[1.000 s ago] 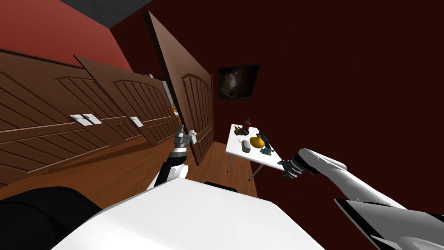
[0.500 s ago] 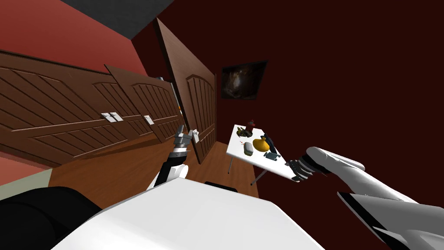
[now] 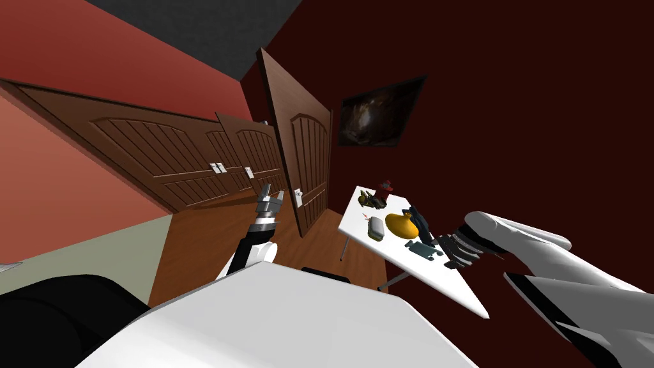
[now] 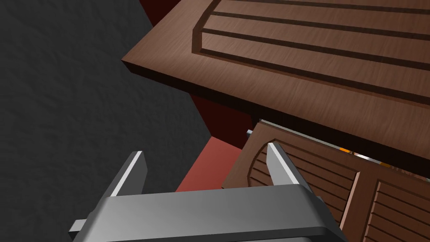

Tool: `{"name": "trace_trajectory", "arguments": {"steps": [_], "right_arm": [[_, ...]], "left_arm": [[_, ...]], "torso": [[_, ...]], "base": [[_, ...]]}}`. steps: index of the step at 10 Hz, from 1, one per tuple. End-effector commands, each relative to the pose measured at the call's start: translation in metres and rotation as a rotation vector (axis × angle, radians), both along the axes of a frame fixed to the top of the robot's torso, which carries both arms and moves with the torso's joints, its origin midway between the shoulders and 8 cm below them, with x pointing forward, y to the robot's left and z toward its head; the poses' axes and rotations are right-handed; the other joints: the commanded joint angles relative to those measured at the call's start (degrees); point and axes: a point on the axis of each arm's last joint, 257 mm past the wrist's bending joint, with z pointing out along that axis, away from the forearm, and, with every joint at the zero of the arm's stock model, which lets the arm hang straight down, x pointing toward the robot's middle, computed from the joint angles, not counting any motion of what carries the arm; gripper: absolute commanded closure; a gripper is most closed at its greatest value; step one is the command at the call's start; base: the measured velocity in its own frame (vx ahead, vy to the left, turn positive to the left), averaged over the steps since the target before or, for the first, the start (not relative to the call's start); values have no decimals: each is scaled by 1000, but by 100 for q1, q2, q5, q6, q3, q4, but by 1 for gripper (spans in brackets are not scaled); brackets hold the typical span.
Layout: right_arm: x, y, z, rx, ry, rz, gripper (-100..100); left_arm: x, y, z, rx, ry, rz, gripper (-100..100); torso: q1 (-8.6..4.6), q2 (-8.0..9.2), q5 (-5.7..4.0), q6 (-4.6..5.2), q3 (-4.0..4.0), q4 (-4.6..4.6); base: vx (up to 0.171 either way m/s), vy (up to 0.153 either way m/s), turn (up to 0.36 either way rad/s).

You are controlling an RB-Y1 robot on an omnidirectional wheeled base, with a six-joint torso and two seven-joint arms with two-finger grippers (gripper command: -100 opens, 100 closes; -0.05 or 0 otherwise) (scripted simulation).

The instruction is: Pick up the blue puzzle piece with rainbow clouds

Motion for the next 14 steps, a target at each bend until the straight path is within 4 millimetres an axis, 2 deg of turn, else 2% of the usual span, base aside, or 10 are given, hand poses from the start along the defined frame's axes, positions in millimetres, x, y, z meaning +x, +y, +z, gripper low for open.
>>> {"name": "trace_trajectory", "arguments": {"steps": [1, 2, 3, 5, 6, 7, 9, 11, 12, 14], "right_arm": [[0, 0, 0, 0, 0, 0, -100], [0, 0, 0, 1, 1, 1, 0], [-11, -20, 2, -39, -2, -4, -100], [-22, -17, -7, -24, 30, -12, -100], [-10, -8, -4, -2, 0, 7, -100], [-24, -31, -1, -52, 5, 0, -100], [-28, -23, -9, -33, 26, 11, -100], [-19, -12, -9, 11, -10, 4, -100], [-36, -35, -7, -43, 6, -2, -100], [-38, -26, -14, -14, 15, 2, -100]], "left_arm": [[0, 0, 0, 0, 0, 0, 0], [0, 0, 0, 0, 0, 0, 0], [0, 0, 0, 0, 0, 0, 0], [0, 0, 0, 0, 0, 0, 0], [0, 0, 0, 0, 0, 0, 0], [0, 0, 0, 0, 0, 0, 0], [0, 0, 0, 0, 0, 0, 0], [0, 0, 0, 0, 0, 0, 0], [0, 0, 0, 0, 0, 0, 0], [0, 0, 0, 0, 0, 0, 0]], "torso": [[0, 0, 0, 0, 0, 0], [-1, 6, 1, 4, 4, 2], [-4, 10, 0, 4, 6, 3], [-6, 15, -2, 5, 9, 4], [-8, 17, -2, 7, 10, 4], [-6, 15, -1, 4, 9, 4], [-6, 16, -1, 6, 10, 4], [-6, 14, -1, 5, 9, 4], [-5, 12, -1, 4, 8, 4], [-6, 15, -1, 4, 9, 4]], "base": [[4, 14, 22], [0, 0, 0], [-9, 7, 185], [-9, 0, 57], [-2, 0, -23], [-10, 6, 220], [-7, -1, 42], [-1, 1, -10], [-10, 6, 200], [-8, 0, 55]]}}
